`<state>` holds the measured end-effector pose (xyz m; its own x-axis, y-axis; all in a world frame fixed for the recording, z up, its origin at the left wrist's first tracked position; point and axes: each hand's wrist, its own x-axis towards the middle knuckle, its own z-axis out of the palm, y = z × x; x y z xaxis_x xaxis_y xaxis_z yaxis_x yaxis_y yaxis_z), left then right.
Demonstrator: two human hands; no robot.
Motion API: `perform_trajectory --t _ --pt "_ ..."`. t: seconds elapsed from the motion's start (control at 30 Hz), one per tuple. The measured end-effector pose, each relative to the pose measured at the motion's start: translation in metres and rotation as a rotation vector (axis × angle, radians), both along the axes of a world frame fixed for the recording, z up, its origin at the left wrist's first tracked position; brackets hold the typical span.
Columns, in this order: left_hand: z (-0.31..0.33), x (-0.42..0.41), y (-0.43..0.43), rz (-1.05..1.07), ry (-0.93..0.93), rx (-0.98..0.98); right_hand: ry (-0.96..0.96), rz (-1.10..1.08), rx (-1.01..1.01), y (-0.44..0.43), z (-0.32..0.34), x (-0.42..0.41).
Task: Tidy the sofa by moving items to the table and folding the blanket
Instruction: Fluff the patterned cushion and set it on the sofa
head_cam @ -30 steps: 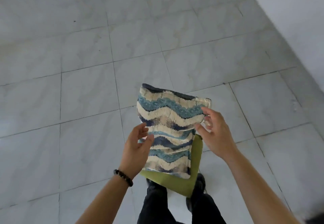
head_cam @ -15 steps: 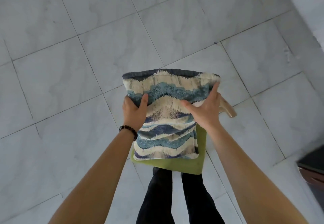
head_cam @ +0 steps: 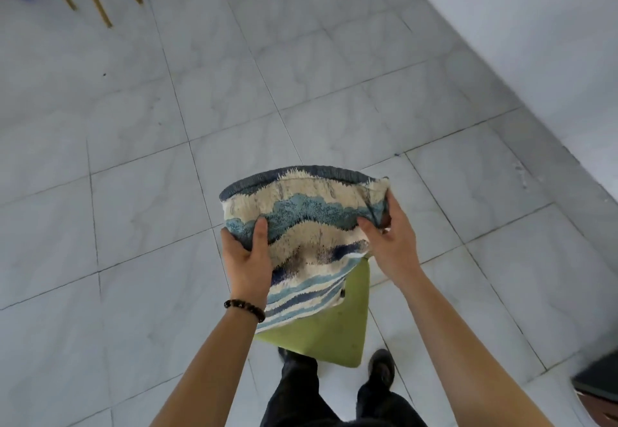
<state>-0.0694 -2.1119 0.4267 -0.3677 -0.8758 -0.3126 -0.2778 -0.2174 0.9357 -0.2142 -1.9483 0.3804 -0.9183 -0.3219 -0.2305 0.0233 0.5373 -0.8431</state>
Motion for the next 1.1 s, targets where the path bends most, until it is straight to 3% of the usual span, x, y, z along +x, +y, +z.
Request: perform_trajectory --t 0.2,0.5,0.67,0.83,1.0,1.1 --pt "0.079 0.003 0.071 0.053 0.280 -0.094 0.139 -0.035 -0.313 0.075 0.065 0.004" --pt "0.144 -0.031 0.137 -0.308 0.523 0.063 0.269 -0.314 -0.395 0.170 0.115 0.014" --pt "0.140 -0.022 0.170 -0.659 0.549 0.270 0.239 -0.524 -0.377 0.217 0.115 0.086" --pt "0.131 -0.001 0.232 -1.096 0.544 0.349 0.269 -0.837 -0.414 0.279 0.106 0.188" --pt "0.143 0.038 0.333 -1.479 0.518 0.452 0.362 -1.240 -0.492 0.347 0.105 0.297" --pt "0.152 0.067 0.408 -1.597 0.488 0.509 0.304 -1.544 -0.528 0.396 0.098 0.362"
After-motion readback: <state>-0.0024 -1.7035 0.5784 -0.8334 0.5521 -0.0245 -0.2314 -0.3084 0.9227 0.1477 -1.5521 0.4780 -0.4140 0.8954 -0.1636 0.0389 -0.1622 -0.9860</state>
